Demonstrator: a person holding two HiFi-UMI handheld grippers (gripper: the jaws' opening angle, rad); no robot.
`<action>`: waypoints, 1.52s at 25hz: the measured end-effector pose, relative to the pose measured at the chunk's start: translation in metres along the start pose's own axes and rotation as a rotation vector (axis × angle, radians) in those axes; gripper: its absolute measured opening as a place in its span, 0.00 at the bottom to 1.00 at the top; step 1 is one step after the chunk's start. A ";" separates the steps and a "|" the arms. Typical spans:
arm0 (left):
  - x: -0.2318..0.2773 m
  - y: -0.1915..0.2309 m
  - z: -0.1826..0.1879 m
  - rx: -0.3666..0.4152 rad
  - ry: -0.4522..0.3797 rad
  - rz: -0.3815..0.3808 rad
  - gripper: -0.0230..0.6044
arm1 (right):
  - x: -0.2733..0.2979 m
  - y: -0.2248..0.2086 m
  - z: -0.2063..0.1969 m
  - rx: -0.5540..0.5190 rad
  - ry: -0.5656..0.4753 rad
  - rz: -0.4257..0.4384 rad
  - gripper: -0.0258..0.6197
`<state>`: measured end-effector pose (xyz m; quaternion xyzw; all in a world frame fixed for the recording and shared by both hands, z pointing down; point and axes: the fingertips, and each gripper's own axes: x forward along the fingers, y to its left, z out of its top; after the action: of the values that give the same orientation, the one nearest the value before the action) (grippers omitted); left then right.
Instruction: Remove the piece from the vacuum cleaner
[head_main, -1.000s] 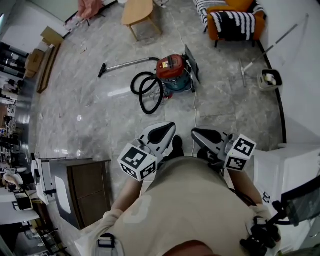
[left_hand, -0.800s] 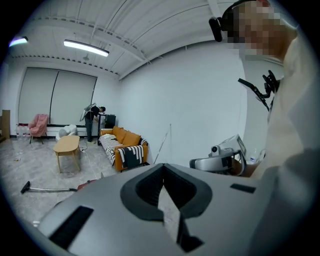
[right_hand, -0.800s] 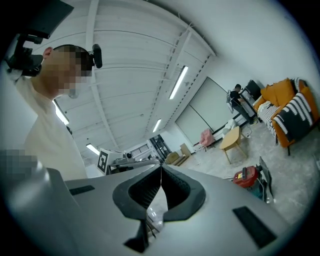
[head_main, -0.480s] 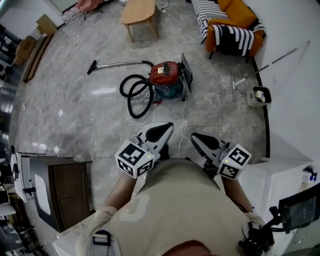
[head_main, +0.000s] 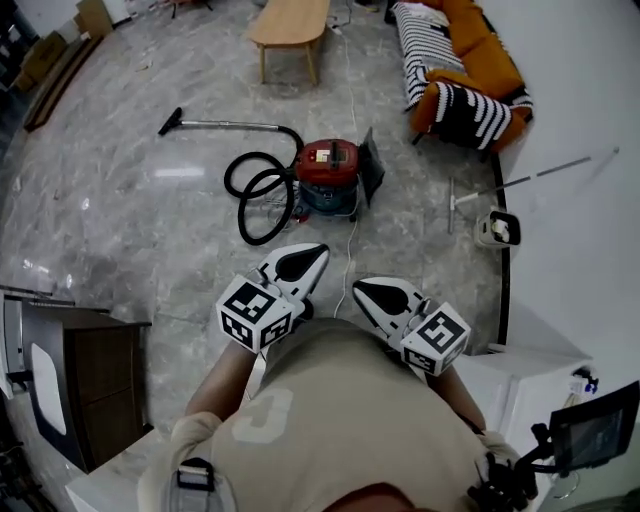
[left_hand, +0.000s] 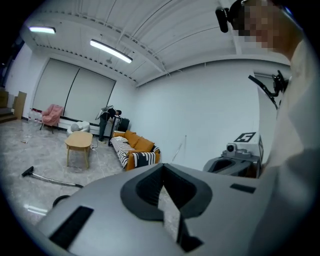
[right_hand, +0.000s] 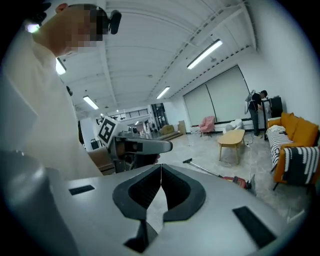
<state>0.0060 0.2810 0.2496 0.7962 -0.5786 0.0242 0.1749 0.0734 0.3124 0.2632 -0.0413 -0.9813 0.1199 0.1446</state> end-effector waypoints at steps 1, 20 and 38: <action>-0.001 0.010 0.001 0.003 0.002 0.005 0.04 | 0.008 -0.001 0.001 -0.008 0.020 -0.015 0.04; -0.050 0.143 0.014 -0.052 -0.072 0.030 0.02 | 0.111 -0.018 0.029 -0.021 0.168 -0.143 0.04; -0.047 0.169 0.012 -0.030 0.000 0.166 0.02 | 0.141 -0.043 0.035 0.004 0.144 -0.026 0.04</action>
<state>-0.1687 0.2744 0.2698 0.7430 -0.6428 0.0301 0.1841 -0.0734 0.2788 0.2797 -0.0366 -0.9686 0.1169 0.2164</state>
